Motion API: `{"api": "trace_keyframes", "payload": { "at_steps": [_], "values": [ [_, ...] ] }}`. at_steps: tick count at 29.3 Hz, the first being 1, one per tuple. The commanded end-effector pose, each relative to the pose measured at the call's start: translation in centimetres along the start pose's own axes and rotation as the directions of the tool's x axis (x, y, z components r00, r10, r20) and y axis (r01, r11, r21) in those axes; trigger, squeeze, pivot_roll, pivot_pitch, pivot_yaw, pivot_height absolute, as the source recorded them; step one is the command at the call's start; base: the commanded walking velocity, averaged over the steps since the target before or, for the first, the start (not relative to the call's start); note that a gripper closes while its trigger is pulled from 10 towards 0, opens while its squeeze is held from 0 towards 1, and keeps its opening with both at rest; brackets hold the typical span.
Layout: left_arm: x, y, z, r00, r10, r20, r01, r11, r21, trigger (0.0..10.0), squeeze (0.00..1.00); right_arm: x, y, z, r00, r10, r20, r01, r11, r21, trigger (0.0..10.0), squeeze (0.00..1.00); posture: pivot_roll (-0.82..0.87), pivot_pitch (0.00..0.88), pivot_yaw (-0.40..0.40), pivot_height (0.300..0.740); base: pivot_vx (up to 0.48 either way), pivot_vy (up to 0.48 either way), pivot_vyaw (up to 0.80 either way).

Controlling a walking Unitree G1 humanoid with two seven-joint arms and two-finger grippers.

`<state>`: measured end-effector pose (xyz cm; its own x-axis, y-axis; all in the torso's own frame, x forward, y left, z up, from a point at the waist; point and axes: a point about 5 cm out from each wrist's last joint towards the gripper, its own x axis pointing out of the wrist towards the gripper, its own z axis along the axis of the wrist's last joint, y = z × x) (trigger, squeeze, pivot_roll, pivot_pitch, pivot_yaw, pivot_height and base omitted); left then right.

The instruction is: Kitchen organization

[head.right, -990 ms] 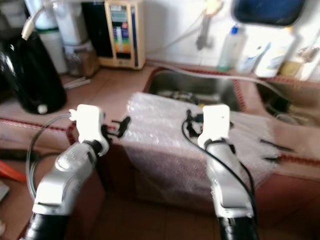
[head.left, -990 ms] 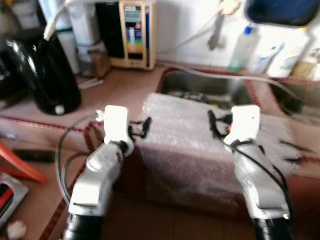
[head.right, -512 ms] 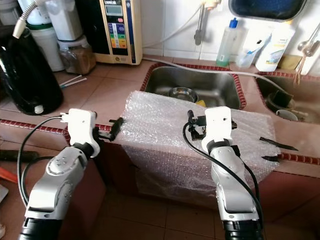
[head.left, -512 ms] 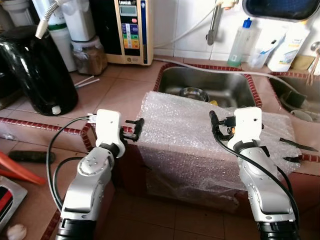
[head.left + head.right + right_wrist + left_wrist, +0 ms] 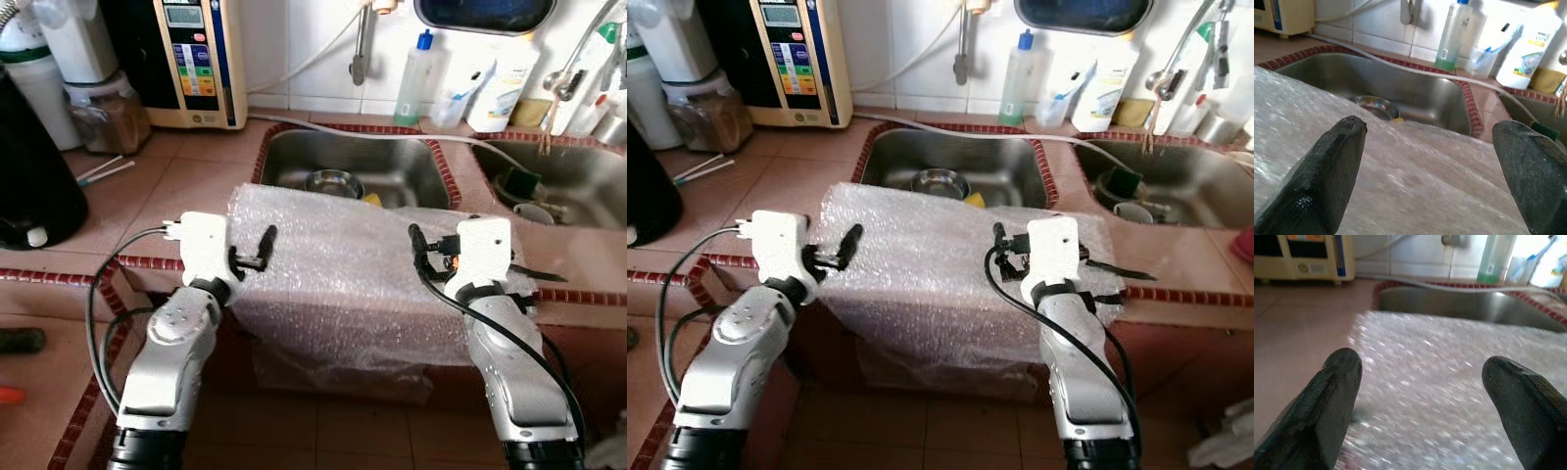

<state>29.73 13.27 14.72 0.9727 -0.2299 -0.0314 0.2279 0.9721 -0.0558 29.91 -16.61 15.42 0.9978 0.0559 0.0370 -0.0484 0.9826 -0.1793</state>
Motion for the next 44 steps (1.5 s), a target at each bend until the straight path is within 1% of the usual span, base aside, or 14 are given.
{"api": "trace_keyframes", "payload": {
  "at_steps": [1, 16, 22, 36, 44],
  "values": [
    [0.1, -0.8, 0.0, 1.0, -0.027, -0.004, 0.027, 1.0, 0.008, 10.0, 0.0, -0.2, -0.3, 0.0, 1.0, -0.005, -0.003, 0.005, 1.0, -0.003, 10.0, 0.0, -0.02, 0.0, 0.003, 0.74, 0.0, -0.319, 0.0],
    [0.2, -1.0, -0.4, 0.999, -0.036, -0.016, 0.036, 0.999, 0.006, 10.0, 0.0, -0.4, -0.4, -0.3, 1.0, -0.002, -0.011, 0.001, 1.0, -0.014, 10.0, 0.0, -0.03, 0.0, -0.002, 0.74, 0.0, -0.334, 0.0],
    [0.0, -0.5, -0.8, 0.999, -0.025, -0.025, 0.025, 1.0, 0.012, 10.0, 0.0, -0.6, -0.4, -0.3, 1.0, 0.002, -0.011, -0.003, 1.0, -0.017, 10.0, 0.0, -0.03, 0.0, -0.003, 0.74, 0.0, -0.351, 0.0],
    [0.0, -0.5, -1.4, 0.999, -0.025, -0.047, 0.026, 1.0, 0.008, 10.0, 0.0, -0.7, -0.2, -0.4, 1.0, 0.004, -0.015, -0.004, 1.0, -0.009, 10.0, 0.0, -0.03, 0.0, -0.003, 0.74, 0.0, -0.355, 0.0],
    [0.0, -0.5, -1.6, 0.998, -0.029, -0.053, 0.03, 1.0, 0.008, 10.0, 0.0, -0.6, -0.1, -0.5, 1.0, 0.008, -0.019, -0.008, 1.0, -0.009, 10.0, 0.0, -0.03, 0.0, -0.002, 0.74, 0.0, -0.353, -0.63]
  ]
}}
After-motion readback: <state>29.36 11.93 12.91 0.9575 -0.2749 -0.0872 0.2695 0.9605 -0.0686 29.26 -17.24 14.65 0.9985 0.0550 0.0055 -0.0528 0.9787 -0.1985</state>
